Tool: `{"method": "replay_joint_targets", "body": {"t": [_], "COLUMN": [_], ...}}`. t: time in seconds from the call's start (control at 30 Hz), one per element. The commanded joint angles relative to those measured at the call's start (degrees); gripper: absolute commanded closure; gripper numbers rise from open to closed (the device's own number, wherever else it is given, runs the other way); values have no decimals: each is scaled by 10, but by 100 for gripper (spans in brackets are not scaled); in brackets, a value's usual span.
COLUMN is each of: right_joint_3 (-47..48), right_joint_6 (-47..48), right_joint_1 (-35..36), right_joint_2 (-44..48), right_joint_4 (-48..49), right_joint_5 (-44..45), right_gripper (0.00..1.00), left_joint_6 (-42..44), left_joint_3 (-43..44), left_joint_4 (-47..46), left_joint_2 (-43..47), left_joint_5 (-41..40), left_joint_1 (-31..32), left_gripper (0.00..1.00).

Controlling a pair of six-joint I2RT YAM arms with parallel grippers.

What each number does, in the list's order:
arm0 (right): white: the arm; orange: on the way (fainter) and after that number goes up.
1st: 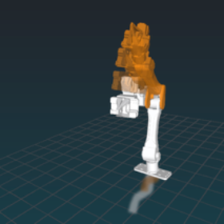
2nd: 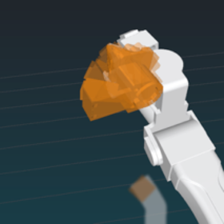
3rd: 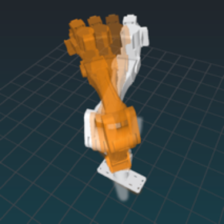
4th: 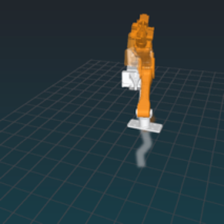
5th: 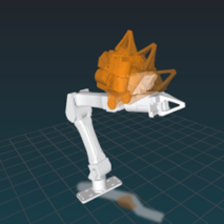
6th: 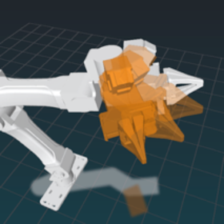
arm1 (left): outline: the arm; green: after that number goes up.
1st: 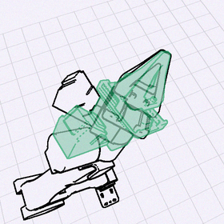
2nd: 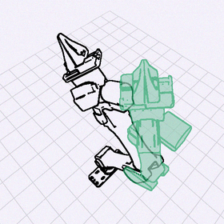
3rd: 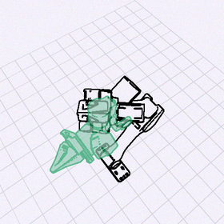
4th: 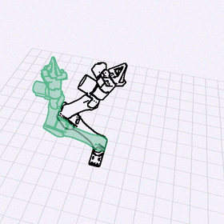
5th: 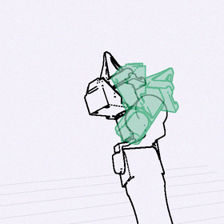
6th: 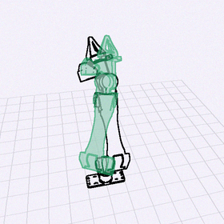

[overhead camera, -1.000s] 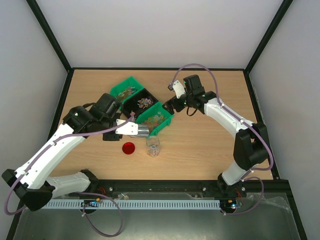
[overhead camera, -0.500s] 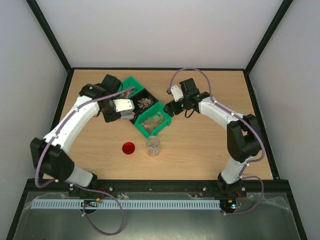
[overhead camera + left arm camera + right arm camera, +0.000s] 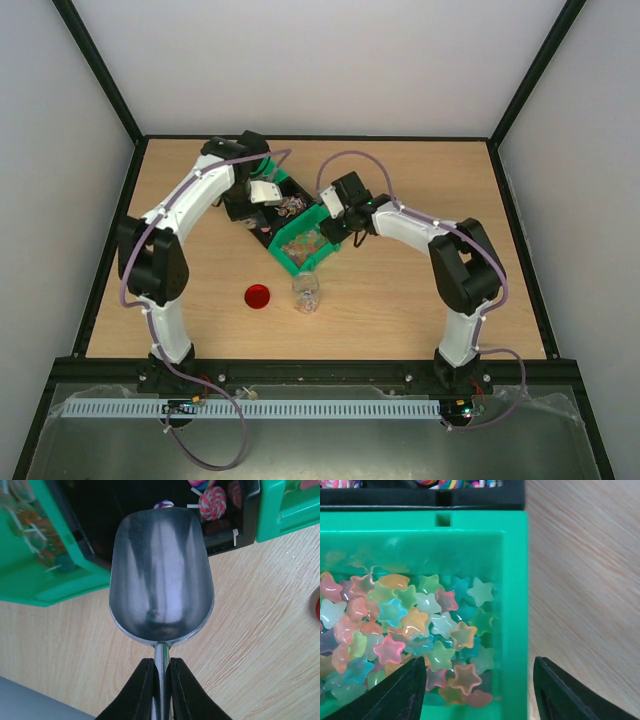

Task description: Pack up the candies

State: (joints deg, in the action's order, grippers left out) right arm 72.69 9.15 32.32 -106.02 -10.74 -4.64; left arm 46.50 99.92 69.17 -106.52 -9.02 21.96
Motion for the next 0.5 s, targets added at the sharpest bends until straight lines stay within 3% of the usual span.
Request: {"method": "replay_joint_targets", "body": {"t": [0.0,0.2,0.47], "right_joint_3": [11,7,-6], "right_joint_6": [9,11,18], "right_joint_1": [25,36,37], "right_joint_2": [-16,-19,-15], "right_joint_4": [8,13,25], "right_joint_5": [47,53,47], "right_gripper": [44,58,65], "left_joint_6": [11,7,-4], "left_joint_3": [26,15,-43], "left_joint_4": [50,48,-28], "left_joint_2": [-27,-63,-73], "left_joint_5": [-21,-4,87], "left_joint_1": [7,22,22], "left_gripper": [98,98,98]}}
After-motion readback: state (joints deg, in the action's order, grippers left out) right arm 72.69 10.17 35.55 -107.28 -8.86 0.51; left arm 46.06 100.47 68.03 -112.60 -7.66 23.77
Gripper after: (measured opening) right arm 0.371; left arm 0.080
